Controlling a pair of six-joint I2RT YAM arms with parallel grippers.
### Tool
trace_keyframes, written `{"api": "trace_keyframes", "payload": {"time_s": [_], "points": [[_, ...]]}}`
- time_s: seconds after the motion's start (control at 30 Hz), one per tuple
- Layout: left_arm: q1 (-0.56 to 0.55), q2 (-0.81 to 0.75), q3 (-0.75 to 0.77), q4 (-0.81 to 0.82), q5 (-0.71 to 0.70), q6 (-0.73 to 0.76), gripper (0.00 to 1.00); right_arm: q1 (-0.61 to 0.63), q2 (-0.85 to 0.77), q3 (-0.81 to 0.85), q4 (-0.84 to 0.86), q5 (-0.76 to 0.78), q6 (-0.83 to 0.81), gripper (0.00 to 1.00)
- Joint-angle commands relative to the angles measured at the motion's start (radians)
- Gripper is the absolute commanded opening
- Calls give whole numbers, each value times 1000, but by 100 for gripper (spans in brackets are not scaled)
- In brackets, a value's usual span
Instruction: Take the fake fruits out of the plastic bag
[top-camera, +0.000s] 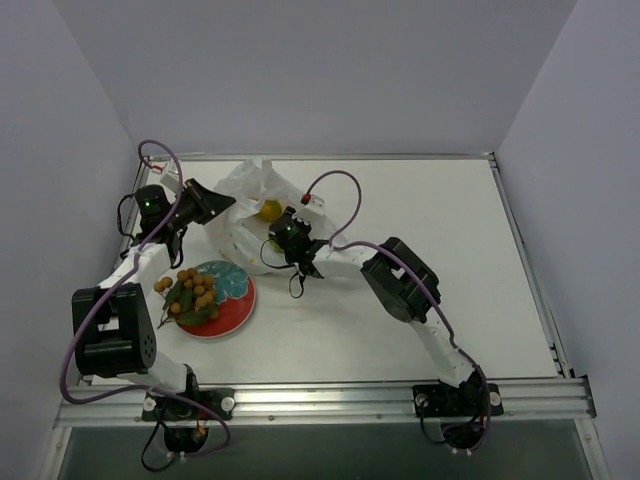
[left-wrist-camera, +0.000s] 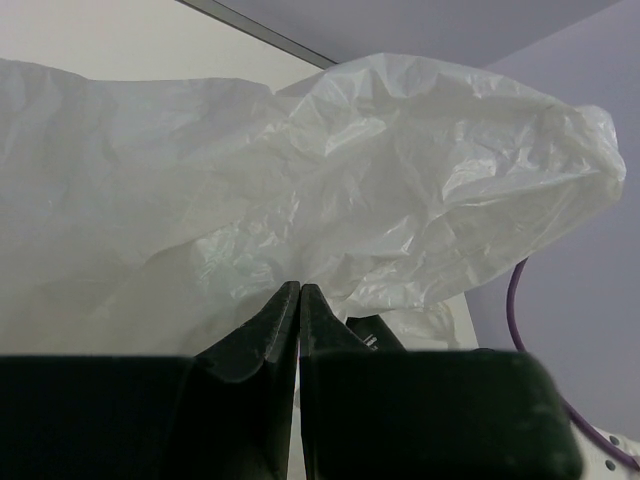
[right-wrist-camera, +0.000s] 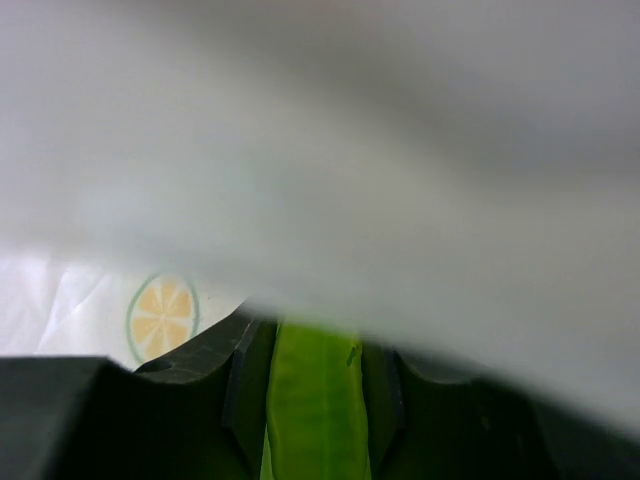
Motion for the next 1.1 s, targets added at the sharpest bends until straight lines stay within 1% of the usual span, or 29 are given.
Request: {"api": "trace_keyframes", "payload": {"time_s": [0.0, 0.03, 0.13, 0.4, 0.6, 0.7, 0.73, 0.77, 0.83, 1.0, 1.07], "points": [[-8, -7, 16, 64, 4, 3, 2, -18, -144, -28, 124, -59, -86, 7], [-8, -7, 16, 64, 4, 3, 2, -18, -161, -47, 180, -75, -103, 7], [-8, -10, 16, 64, 4, 4, 2, -19, -229, -104, 227, -110, -148, 6], [-10, -11, 16, 61, 4, 7, 2, -22, -370, -237, 308, -153, -234, 6], [-8, -10, 20, 56, 4, 9, 2, -10, -463, -308, 346, -236, -286, 7], [-8, -13, 23, 56, 4, 9, 2, 54, -519, -364, 339, -245, -336, 7], [-8, -11, 23, 56, 3, 9, 2, 80, -526, -375, 337, -235, -358, 7], [-8, -10, 23, 54, 3, 9, 2, 138, -536, -396, 337, -215, -375, 7], [-8, -10, 23, 56, 4, 9, 3, 186, -533, -417, 360, -193, -407, 7], [-6, -18, 23, 47, 1, 17, 2, 299, -464, -437, 405, -186, -413, 7], [-6, -18, 23, 45, 1, 18, 2, 315, -419, -426, 415, -189, -419, 7]]}}
